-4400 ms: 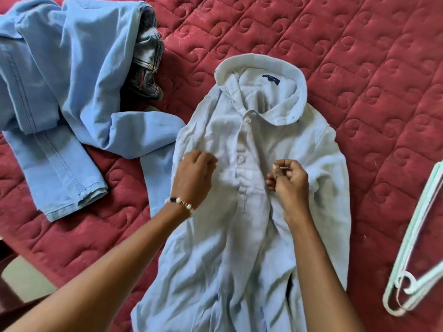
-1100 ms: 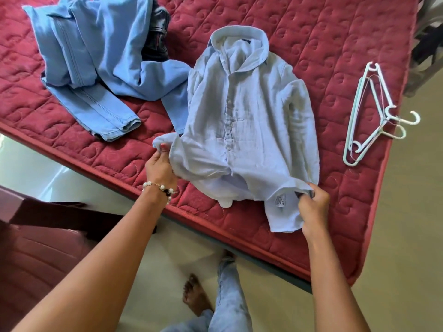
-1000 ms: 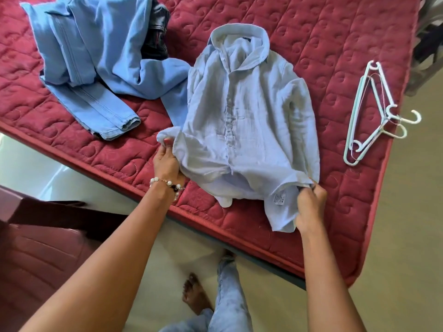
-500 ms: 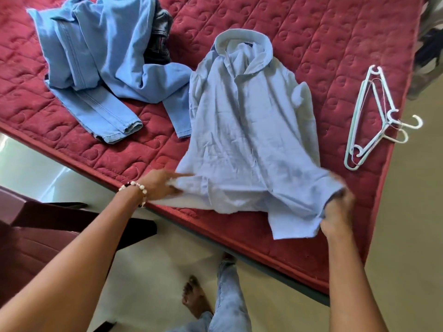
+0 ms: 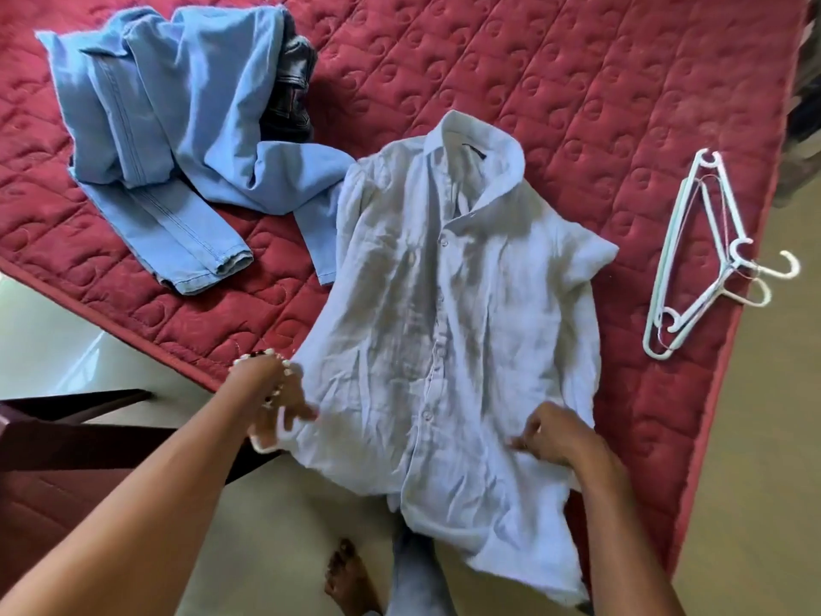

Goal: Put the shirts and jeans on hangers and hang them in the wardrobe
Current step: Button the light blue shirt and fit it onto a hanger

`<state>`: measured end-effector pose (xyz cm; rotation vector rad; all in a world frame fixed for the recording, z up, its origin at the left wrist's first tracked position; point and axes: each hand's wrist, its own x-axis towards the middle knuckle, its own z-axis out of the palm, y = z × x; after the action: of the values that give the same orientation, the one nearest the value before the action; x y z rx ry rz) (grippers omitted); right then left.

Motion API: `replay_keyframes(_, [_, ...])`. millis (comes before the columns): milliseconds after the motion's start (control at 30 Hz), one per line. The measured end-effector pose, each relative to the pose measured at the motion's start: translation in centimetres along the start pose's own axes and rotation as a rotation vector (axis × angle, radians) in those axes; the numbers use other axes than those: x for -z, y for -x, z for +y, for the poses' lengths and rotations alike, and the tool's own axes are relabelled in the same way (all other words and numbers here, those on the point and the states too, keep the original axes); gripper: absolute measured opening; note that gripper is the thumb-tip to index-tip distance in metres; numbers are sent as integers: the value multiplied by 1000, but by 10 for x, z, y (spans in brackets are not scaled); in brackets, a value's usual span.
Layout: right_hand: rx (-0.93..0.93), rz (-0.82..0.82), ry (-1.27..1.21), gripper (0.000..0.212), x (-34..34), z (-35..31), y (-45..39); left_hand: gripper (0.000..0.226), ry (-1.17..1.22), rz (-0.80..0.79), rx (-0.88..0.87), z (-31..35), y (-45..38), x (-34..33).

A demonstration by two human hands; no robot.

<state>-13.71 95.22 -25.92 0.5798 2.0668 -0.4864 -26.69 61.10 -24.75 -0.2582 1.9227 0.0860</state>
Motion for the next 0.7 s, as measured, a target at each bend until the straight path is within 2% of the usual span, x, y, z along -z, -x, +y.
replay_keyframes(33, [-9,168,-48,36,6,-6,-8,38,53,20,-39,11,-14,5])
replay_keyframes(67, [7,320,-123,34,11,-13,-16,38,15,110,-141,28,-17,12])
replay_keyframes(100, [38,427,-218,30,17,-20,-21,34,113,242,-249,47,-19,18])
replay_keyframes(167, [123,558,-491,20,40,-36,-37,18,302,460,-454,78,-23,32])
replay_keyframes(233, [102,689,-727,16,60,-46,-54,5,373,613,-573,99,-24,40])
replay_keyframes(267, [47,754,-815,18,75,-47,-69,4,373,658,-604,113,-36,45])
replay_keyframes(333, [-82,849,-940,28,99,-45,-99,22,367,702,-658,140,-47,55])
replay_keyframes(400, [-192,950,-804,44,124,-43,-126,38,316,742,-644,162,-62,64])
replay_keyframes(467, [-136,1006,-487,56,143,-41,-145,50,256,766,-599,178,-75,70])
replay_keyframes(533, [-35,944,-212,55,157,-39,-162,59,219,779,-548,187,-85,74])
replay_keyframes(567, [-15,893,-136,47,166,-37,-171,63,216,783,-521,191,-89,76])
replay_keyframes(633, [-3,862,-177,22,186,-33,-181,66,220,779,-476,195,-94,80])
replay_keyframes(700, [-58,1015,-486,20,207,-25,-182,65,234,773,-453,197,-99,81])
